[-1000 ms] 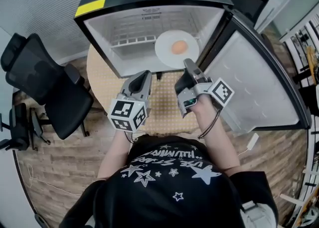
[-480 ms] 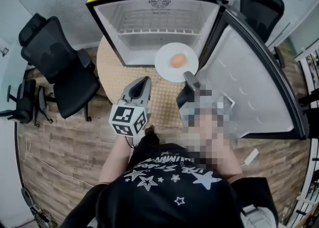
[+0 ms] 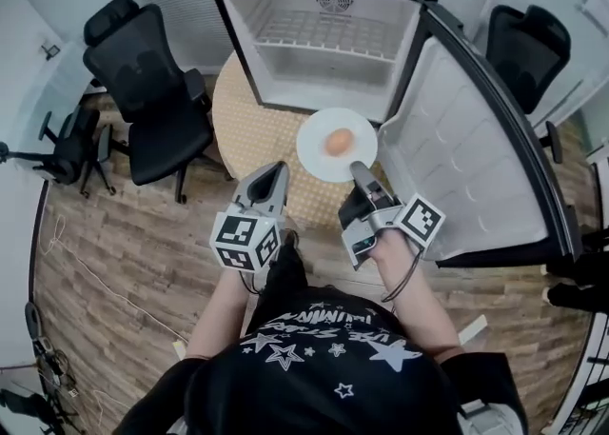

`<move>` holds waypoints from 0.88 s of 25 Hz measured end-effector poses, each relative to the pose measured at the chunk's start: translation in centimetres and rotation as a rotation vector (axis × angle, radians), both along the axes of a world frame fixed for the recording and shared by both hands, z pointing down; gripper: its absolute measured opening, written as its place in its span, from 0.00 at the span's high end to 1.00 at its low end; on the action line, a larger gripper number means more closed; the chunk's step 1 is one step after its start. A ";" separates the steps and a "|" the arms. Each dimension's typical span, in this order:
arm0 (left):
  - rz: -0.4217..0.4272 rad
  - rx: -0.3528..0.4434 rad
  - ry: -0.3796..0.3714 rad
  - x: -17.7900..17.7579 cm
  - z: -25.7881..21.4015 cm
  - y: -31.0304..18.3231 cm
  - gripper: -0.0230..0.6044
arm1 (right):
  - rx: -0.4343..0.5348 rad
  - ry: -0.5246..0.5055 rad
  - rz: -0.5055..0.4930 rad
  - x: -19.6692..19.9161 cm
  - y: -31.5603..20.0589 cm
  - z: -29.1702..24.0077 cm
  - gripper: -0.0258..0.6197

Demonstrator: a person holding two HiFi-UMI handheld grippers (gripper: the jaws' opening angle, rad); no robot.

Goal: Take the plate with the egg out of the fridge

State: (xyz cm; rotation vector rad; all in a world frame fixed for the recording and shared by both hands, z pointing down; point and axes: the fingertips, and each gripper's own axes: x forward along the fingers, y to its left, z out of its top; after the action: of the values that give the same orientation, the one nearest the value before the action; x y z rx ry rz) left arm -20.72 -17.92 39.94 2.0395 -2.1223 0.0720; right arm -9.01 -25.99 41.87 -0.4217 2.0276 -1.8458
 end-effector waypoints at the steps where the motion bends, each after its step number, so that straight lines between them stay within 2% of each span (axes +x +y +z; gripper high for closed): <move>1: -0.013 0.002 0.000 0.6 0.0 0.7 0.95 | 0.002 0.001 -0.016 0.5 0.7 0.0 0.88; 6: -0.083 -0.001 -0.003 2.6 -0.1 3.1 0.95 | 0.011 0.010 -0.100 1.6 2.7 0.0 0.88; 11: -0.148 0.004 -0.035 3.3 -1.0 5.4 0.95 | -0.007 0.010 -0.140 2.3 3.4 0.4 0.88; 22: -0.258 -0.015 0.026 3.6 0.3 10.2 0.95 | 0.042 0.032 -0.224 1.5 5.9 0.4 0.88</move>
State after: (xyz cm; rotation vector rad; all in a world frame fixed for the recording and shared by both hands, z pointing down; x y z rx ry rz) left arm -17.09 -7.76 40.22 1.7314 -2.3394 0.0223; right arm -7.56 -20.09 42.31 -0.2213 2.2090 -1.9293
